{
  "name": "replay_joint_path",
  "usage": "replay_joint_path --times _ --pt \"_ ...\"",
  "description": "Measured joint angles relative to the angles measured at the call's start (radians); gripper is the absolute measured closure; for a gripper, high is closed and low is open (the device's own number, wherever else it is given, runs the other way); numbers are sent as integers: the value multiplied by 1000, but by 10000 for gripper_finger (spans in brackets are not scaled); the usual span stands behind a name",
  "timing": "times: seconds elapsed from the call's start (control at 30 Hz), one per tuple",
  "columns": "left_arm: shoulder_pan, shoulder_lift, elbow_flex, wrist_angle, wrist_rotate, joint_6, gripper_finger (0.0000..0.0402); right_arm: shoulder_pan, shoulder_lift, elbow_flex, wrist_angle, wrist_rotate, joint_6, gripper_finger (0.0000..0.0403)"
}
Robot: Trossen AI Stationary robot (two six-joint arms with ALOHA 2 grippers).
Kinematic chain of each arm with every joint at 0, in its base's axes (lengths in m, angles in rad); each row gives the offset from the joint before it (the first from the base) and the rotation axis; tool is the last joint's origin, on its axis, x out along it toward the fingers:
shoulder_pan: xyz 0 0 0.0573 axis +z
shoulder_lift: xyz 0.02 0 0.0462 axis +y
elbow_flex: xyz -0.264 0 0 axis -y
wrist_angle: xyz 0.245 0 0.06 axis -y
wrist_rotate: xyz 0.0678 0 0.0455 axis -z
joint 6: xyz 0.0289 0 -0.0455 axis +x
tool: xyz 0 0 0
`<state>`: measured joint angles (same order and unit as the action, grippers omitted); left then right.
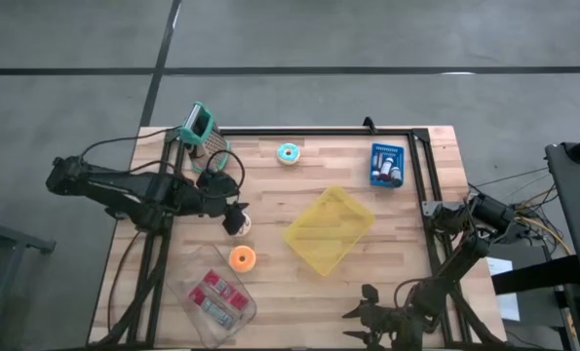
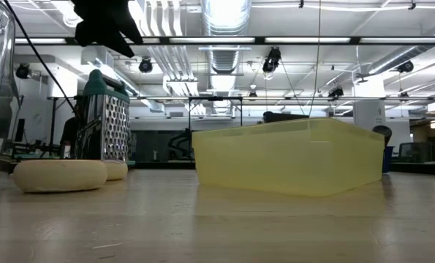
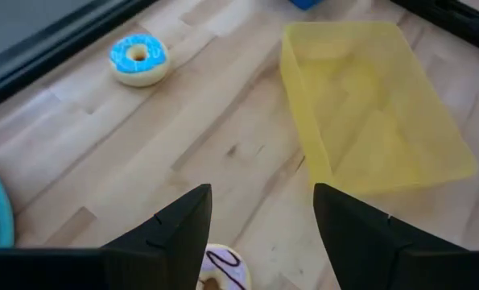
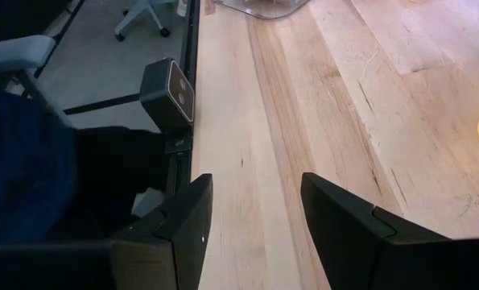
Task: Pick & Place Food Item
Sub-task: Put the purple donut into the yellow bin
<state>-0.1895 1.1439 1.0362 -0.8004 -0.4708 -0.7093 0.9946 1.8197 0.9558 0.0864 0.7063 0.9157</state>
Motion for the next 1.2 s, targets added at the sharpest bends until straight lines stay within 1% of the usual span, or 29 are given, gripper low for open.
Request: replay_joint_path --times 0.13,0.2,0.3,0.4,0.6,0.77,0.9,1.07,1.2 --pt "73 -2 9 -6 115 47 179 0 0 0 0 0 0 216" --pt "98 -1 3 -15 149 44 179 0 0 0 0 0 0 216" --pt "121 4 -15 -42 188 -38 179 0 0 0 0 0 0 216" --pt "123 5 -45 -56 195 -115 179 0 0 0 0 0 0 216" --pt "137 18 -115 -26 260 -179 179 0 0 0 0 0 0 216" --pt "142 86 -113 -22 270 -194 179 0 0 0 0 0 0 216" --pt "166 172 -94 -18 279 -190 183 0 0 0 0 0 0 216" --pt "210 283 -74 -27 386 -145 193 0 0 -17 -5 0 70 216" --pt "239 345 -67 -38 464 -95 194 0 -3 -18 -2 0 102 216"
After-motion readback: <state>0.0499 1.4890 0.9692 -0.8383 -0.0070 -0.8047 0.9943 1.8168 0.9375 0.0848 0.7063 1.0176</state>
